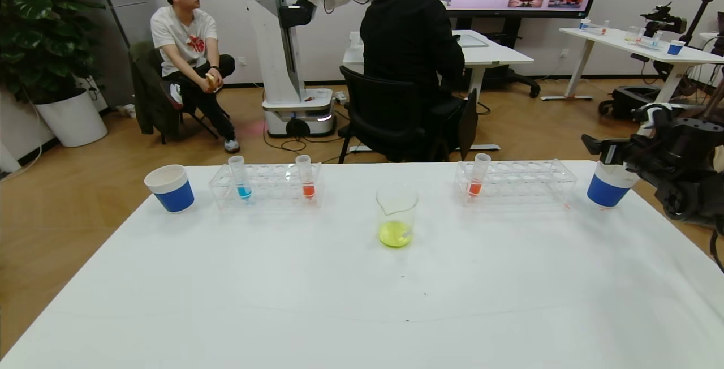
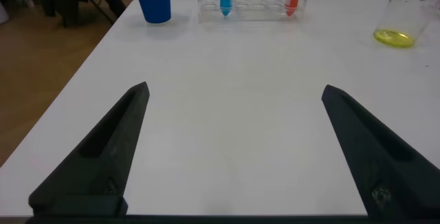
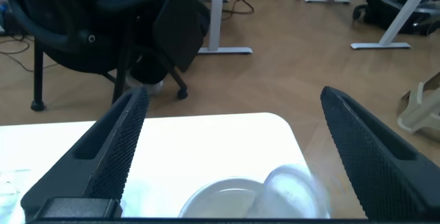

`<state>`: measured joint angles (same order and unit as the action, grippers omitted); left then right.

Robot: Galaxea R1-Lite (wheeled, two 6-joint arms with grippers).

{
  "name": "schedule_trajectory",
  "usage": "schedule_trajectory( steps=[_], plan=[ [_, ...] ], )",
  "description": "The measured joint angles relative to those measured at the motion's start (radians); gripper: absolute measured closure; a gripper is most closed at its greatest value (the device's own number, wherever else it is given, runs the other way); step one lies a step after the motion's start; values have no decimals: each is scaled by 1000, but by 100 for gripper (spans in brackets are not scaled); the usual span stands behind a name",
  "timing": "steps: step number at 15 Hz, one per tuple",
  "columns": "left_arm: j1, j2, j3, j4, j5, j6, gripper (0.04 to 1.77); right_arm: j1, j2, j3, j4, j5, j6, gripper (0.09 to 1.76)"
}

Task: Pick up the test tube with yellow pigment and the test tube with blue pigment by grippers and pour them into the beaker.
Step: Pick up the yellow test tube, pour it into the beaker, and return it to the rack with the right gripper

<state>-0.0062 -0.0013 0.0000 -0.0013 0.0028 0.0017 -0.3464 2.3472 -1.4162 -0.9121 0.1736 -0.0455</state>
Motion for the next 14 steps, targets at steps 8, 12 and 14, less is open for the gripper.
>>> schedule_trajectory(
  steps=[8, 12, 14],
  plan=[
    [0, 0, 0, 0, 0, 0, 6, 213, -241, 121, 46, -2, 5, 11],
    [0, 0, 0, 0, 0, 0, 6, 401, -445, 269, 61, -55, 8, 11],
    [0, 0, 0, 0, 0, 0, 6, 457, -568, 349, 67, -65, 8, 11]
  ],
)
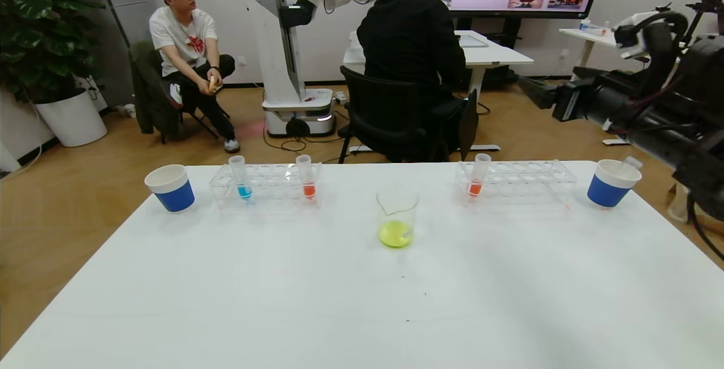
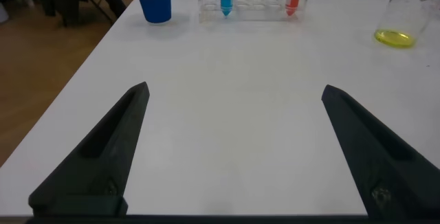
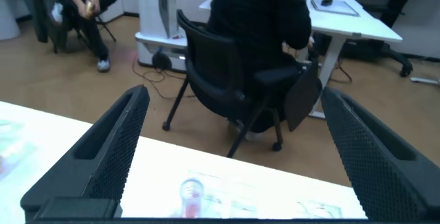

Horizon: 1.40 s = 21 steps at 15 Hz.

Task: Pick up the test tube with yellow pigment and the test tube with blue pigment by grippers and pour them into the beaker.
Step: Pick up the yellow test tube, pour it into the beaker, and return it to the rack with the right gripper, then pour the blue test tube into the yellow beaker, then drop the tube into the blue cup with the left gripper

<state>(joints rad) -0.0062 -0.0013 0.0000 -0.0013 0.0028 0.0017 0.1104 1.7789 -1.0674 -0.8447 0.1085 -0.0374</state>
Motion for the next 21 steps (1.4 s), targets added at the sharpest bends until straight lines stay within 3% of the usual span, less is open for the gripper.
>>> schedule_trajectory(
  steps=[4, 12, 21],
  plan=[
    [1, 0, 0, 0, 0, 0, 6, 18, -283, 143, 87, -7, 0, 11],
    [0, 0, 0, 0, 0, 0, 6, -143, -901, 352, 310, 7, -13, 11],
    [0, 0, 0, 0, 0, 0, 6, -114, -1617, 601, 738, 73, -92, 11]
  ],
)
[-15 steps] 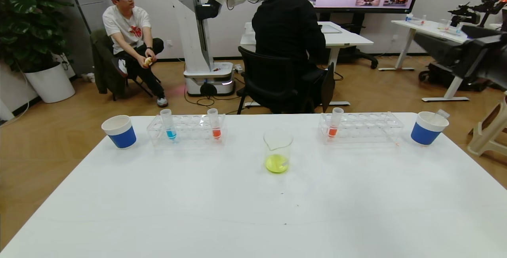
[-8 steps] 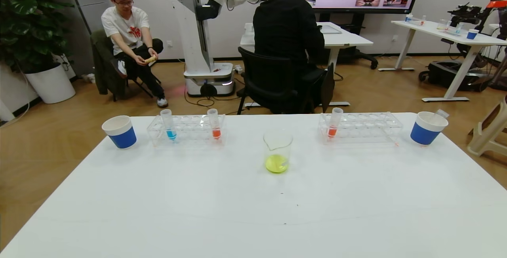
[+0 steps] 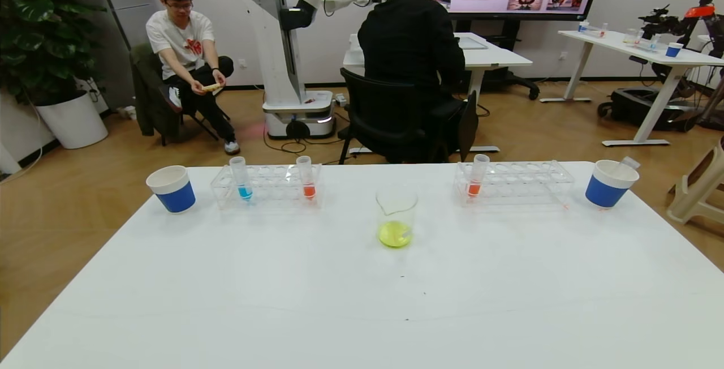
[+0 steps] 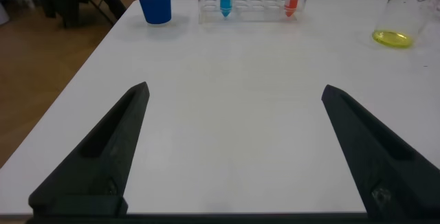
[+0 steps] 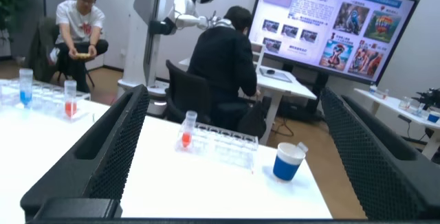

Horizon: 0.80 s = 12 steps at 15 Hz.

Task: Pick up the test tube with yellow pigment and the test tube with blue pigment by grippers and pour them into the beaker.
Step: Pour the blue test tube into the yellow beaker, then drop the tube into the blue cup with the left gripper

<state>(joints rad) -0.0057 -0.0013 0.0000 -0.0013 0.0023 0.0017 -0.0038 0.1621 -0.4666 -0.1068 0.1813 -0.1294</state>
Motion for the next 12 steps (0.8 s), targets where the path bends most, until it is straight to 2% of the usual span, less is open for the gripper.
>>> schedule_trajectory(
  steps=[2, 5, 7, 8, 10, 12],
  plan=[
    [0, 0, 0, 0, 0, 0, 6, 9, -94, 104, 19, -4, -6, 11],
    [0, 0, 0, 0, 0, 0, 6, 15, -147, 276, -31, -13, -5, 11],
    [0, 0, 0, 0, 0, 0, 6, 15, -158, 398, -55, -72, -6, 11],
    [0, 0, 0, 0, 0, 0, 6, 15, -161, 431, 0, -116, -7, 11],
    [0, 0, 0, 0, 0, 0, 6, 14, -163, 458, 122, -148, 17, 11],
    [0, 0, 0, 0, 0, 0, 6, 15, -163, 463, 114, -159, 40, 11]
  ],
)
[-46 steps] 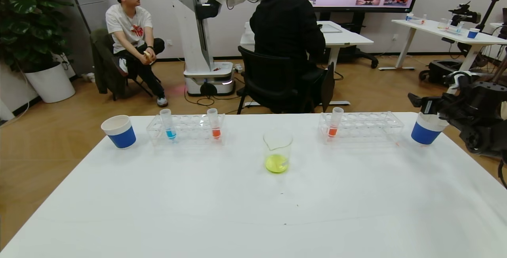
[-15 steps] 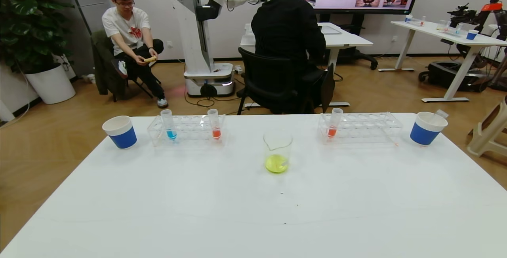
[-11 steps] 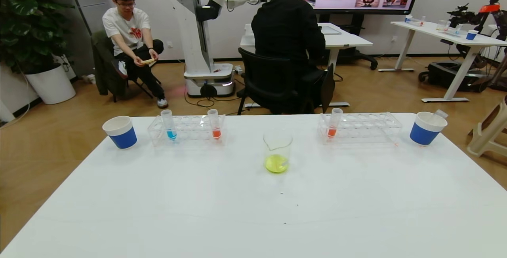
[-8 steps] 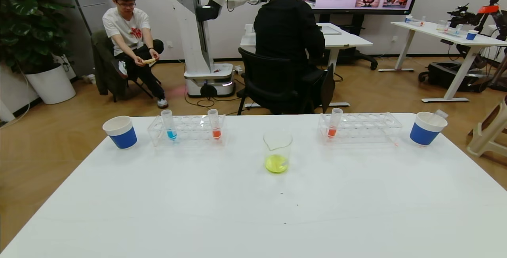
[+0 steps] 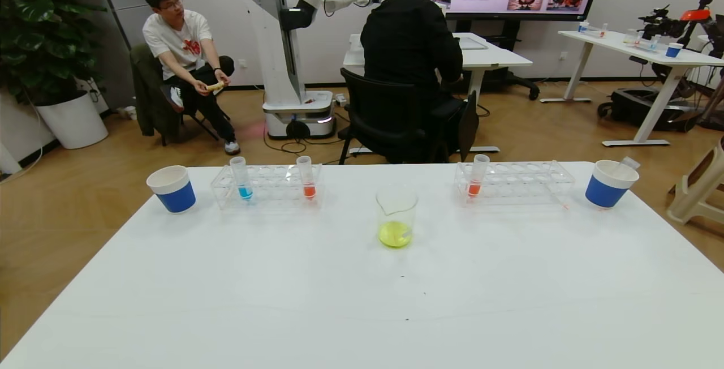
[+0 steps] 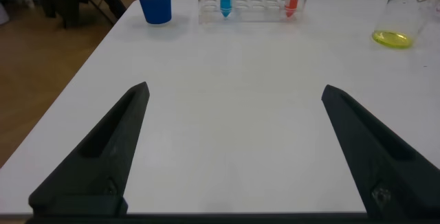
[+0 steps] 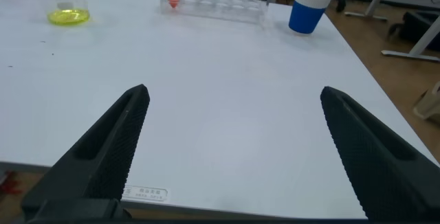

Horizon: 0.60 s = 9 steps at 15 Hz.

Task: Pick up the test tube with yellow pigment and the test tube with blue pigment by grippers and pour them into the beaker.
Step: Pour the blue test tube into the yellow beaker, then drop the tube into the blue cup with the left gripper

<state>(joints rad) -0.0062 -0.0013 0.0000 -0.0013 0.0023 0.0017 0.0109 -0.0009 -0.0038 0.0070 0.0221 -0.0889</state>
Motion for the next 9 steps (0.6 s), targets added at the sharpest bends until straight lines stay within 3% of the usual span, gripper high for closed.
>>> schedule_trajectory(
  steps=[9],
  plan=[
    [0, 0, -12, 4, -24, 53, 6, 0, 0, 4, -1, -4, 37, 11]
  ],
)
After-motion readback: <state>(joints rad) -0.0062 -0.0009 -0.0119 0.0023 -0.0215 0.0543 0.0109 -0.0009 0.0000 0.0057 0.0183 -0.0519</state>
